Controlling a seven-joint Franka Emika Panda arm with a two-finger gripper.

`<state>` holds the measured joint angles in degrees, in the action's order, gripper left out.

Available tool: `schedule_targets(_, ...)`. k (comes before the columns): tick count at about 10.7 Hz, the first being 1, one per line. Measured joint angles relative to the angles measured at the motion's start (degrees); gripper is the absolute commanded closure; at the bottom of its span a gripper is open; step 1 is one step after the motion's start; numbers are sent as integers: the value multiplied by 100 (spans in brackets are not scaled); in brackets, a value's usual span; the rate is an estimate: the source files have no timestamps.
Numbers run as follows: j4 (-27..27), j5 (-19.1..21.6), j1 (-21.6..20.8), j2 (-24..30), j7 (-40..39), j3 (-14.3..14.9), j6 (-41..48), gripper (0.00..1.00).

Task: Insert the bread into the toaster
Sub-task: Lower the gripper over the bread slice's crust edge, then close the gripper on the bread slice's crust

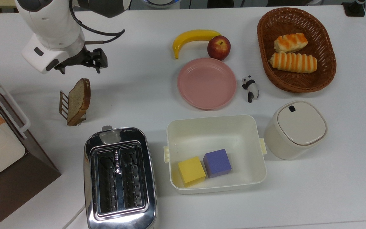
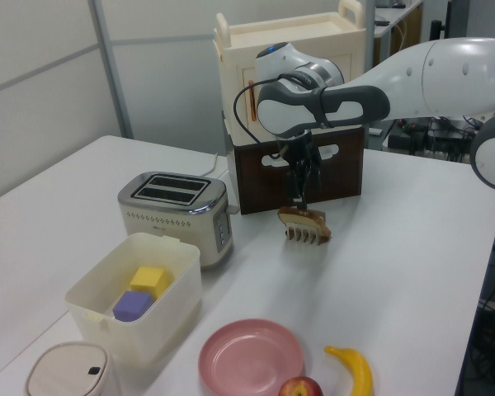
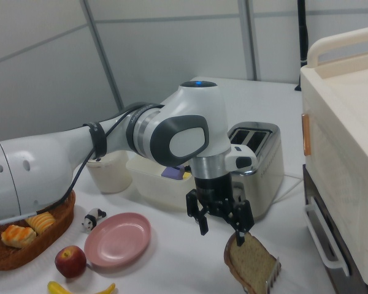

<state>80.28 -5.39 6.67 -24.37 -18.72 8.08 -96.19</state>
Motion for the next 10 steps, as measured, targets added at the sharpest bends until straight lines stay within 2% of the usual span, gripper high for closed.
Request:
schedule_targets(5, 1, -2, -16, -148, 0, 0, -8, 0)
schedule_targets(6, 1, -2, -18, -214, 0, -1, -83, 5)
schedule_targets(7, 1, -2, -19, -281, 0, -1, -197, 19)
schedule_targets(8, 1, -2, -21, -325, 0, -1, -240, 46)
schedule_targets(9, 1, -2, -23, -359, 0, -4, -242, 58)
schedule_targets(10, 0, -3, -25, -389, 0, -11, -242, 65)
